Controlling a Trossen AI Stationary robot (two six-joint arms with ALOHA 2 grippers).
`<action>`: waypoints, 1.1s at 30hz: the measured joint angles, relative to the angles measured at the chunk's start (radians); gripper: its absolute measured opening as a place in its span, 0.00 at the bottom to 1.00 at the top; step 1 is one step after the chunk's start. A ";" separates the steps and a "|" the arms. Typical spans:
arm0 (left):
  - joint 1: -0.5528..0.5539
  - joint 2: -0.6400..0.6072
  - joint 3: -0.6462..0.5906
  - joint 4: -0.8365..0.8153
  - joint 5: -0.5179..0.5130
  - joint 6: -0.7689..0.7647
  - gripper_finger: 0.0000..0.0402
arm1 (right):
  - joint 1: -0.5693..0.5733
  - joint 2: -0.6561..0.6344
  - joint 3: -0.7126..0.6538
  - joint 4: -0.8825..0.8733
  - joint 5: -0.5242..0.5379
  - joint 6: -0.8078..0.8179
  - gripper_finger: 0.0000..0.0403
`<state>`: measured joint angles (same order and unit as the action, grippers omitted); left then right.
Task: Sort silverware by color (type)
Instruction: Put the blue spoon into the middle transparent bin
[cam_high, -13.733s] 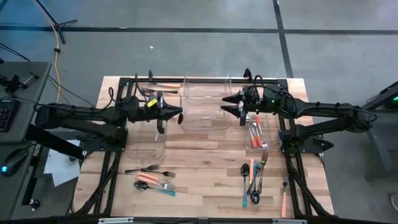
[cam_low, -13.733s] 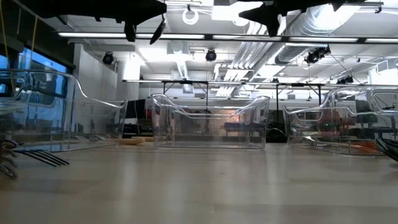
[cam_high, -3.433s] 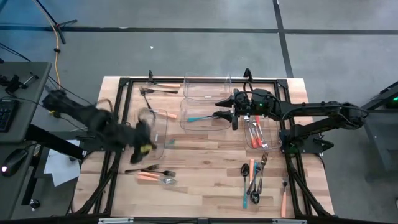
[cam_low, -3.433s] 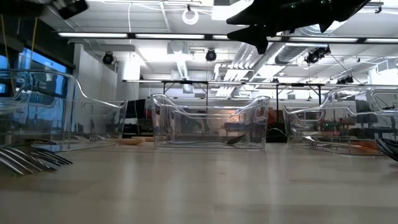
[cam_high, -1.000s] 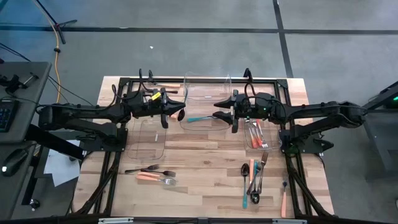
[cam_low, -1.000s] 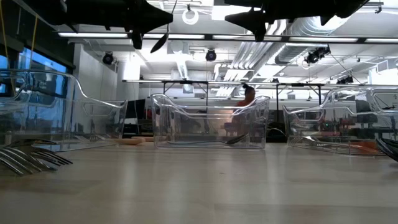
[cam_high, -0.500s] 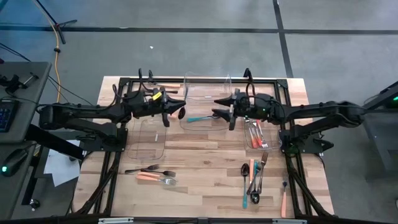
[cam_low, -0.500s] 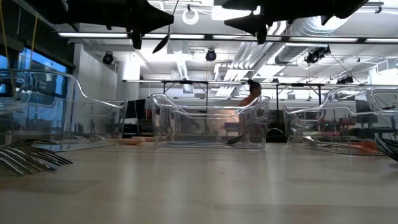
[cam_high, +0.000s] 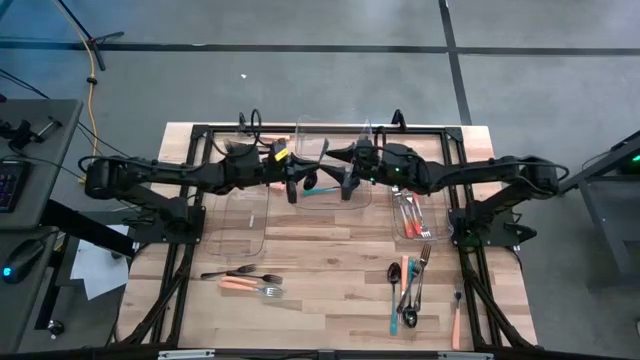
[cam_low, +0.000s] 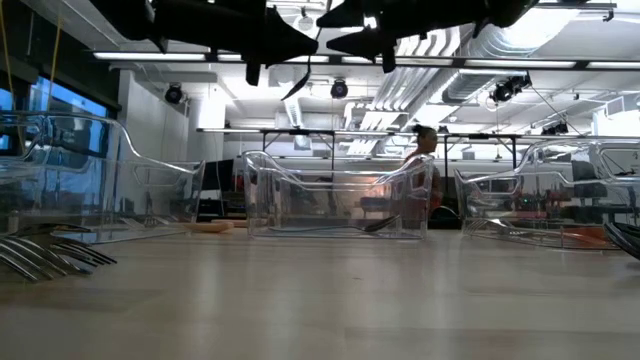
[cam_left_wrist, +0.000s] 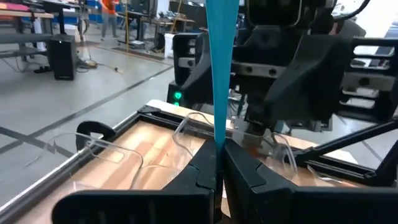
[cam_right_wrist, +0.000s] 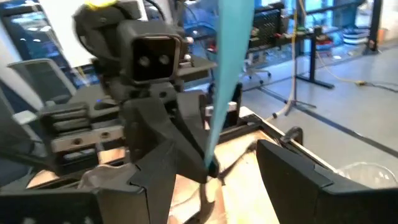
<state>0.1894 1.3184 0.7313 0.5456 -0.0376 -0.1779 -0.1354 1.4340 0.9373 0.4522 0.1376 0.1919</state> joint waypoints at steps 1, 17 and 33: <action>0.000 0.001 0.000 0.000 0.000 0.005 0.00 | -0.002 0.007 0.007 0.000 0.007 0.014 0.51; 0.000 0.002 0.000 -0.003 -0.020 0.026 0.00 | -0.015 0.027 0.018 0.010 0.019 0.193 0.37; 0.000 0.003 0.000 -0.003 -0.022 0.024 0.06 | -0.015 0.027 0.019 0.008 0.018 0.256 0.01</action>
<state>0.1898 1.3212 0.7315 0.5427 -0.0601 -0.1537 -0.1501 1.4609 0.9558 0.4606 0.1554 0.4476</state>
